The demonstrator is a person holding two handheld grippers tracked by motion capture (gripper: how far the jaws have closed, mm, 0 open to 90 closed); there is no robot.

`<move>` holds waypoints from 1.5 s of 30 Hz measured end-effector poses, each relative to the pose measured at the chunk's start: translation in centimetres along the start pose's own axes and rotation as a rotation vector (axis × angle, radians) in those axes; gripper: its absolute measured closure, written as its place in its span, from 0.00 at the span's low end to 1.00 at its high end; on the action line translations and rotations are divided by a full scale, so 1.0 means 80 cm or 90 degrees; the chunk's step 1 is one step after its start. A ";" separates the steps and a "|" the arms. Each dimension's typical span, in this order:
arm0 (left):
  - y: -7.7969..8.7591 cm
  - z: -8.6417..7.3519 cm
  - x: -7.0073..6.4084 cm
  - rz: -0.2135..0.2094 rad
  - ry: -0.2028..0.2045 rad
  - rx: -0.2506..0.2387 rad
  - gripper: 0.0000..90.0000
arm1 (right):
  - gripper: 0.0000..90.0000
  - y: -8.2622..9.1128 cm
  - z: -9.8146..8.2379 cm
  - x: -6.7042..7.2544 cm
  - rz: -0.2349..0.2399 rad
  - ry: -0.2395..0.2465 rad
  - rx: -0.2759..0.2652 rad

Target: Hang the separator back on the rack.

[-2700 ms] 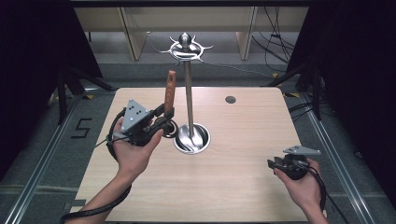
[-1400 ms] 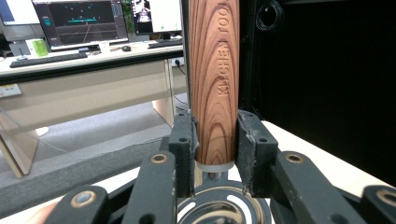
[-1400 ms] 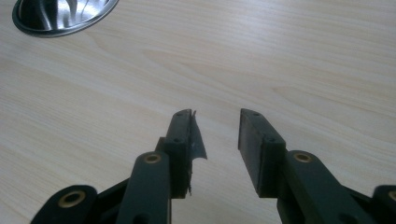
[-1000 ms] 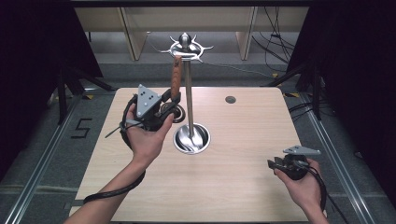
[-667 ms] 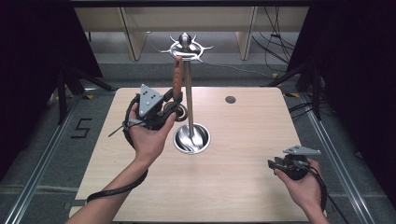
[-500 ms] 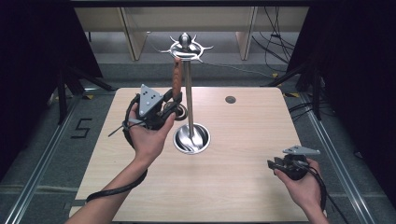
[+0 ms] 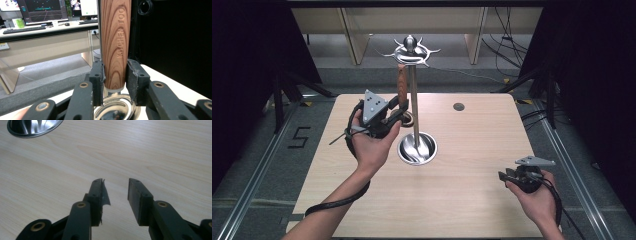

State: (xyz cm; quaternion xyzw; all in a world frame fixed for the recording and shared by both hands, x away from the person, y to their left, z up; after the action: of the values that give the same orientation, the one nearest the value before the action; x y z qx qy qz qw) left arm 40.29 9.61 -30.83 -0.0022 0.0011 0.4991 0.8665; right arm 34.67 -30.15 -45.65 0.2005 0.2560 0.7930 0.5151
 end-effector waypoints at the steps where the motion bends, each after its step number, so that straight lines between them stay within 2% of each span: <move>1: 0.001 0.002 0.001 0.000 -0.018 -0.005 0.73 | 0.73 0.000 0.000 0.000 0.000 0.000 0.000; 2: 0.001 0.003 0.001 -0.008 -0.016 -0.009 0.72 | 0.72 0.000 0.000 0.001 -0.002 -0.002 0.003; 7: 0.005 0.005 0.003 -0.013 -0.024 -0.014 0.65 | 0.72 0.000 0.000 0.000 0.004 0.001 0.001; 9: 0.009 0.004 0.004 -0.008 -0.011 -0.006 0.63 | 0.72 0.000 0.000 0.000 0.000 0.005 -0.002; 10: 0.011 0.002 0.004 -0.014 0.004 -0.004 0.62 | 0.72 0.001 -0.001 0.005 -0.004 -0.030 0.004; 11: 0.012 0.001 0.006 -0.017 0.010 -0.004 0.59 | 0.71 0.001 0.000 0.003 -0.003 -0.020 0.002; 12: 0.014 0.001 0.009 -0.015 -0.001 -0.004 0.57 | 0.71 0.000 0.000 0.003 -0.002 -0.020 0.003; 14: 0.019 -0.003 0.013 -0.023 0.020 0.005 0.55 | 0.71 0.000 -0.001 0.003 -0.004 -0.022 -0.001; 16: 0.021 -0.004 0.015 -0.023 0.023 0.005 0.53 | 0.70 0.000 -0.001 0.004 -0.004 -0.022 -0.002; 17: 0.024 -0.004 0.019 -0.020 0.011 0.004 0.53 | 0.70 0.000 -0.001 0.004 -0.004 -0.022 -0.002; 18: 0.026 -0.005 0.021 -0.020 0.012 0.007 0.52 | 0.70 0.000 -0.001 0.003 -0.005 -0.022 -0.002; 20: 0.030 -0.007 0.023 -0.025 0.026 0.014 0.51 | 0.70 0.000 -0.001 0.003 -0.006 -0.021 -0.003; 21: 0.032 -0.007 0.025 -0.024 0.028 0.016 0.51 | 0.69 0.001 -0.001 0.005 -0.010 -0.032 0.005; 25: 0.042 -0.007 0.030 -0.027 0.026 0.020 0.49 | 0.68 0.001 -0.001 0.005 -0.007 -0.037 0.004; 27: 0.049 -0.008 0.034 -0.034 0.025 0.026 0.49 | 0.68 -0.002 -0.001 0.000 0.008 -0.009 -0.009; 28: 0.049 -0.008 0.034 -0.034 0.025 0.026 0.49 | 0.68 -0.002 -0.001 0.000 0.008 -0.009 -0.009; 29: 0.051 -0.009 0.035 -0.040 0.022 0.032 0.49 | 0.67 -0.001 -0.001 -0.002 -0.008 0.008 -0.010; 30: 0.053 -0.010 0.037 -0.044 0.021 0.036 0.49 | 0.67 0.001 -0.002 0.002 -0.006 -0.022 0.008; 31: 0.055 -0.011 0.039 -0.045 0.020 0.038 0.49 | 0.67 0.001 -0.002 0.003 -0.007 -0.028 0.009; 37: 0.069 -0.019 0.048 -0.052 0.011 0.048 0.49 | 0.66 0.000 -0.003 0.001 -0.005 -0.017 0.004; 38: 0.072 -0.021 0.050 -0.052 0.010 0.049 0.49 | 0.66 -0.003 -0.004 -0.001 -0.005 0.004 -0.007; 39: 0.075 -0.023 0.051 -0.053 0.012 0.050 0.48 | 0.66 -0.002 -0.002 -0.002 0.000 -0.004 -0.007; 45: 0.096 -0.030 0.066 -0.048 0.018 0.055 0.48 | 0.65 -0.002 -0.002 -0.003 -0.001 0.001 -0.008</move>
State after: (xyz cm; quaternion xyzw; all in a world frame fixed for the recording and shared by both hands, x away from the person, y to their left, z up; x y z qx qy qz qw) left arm 36.29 18.00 -33.24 0.0278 0.0348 0.4653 0.8840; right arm 34.77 -30.32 -45.87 0.1964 0.2512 0.7943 0.5171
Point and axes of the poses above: each handheld gripper's, and its own axes: y roughly backward along the jaws, z roughly out of its top, x roughly to its left, the point moved 1 cm from there along -y, roughly forward along the jaws, and after that the axes turned 8 degrees about -x, right-handed, at the moved point
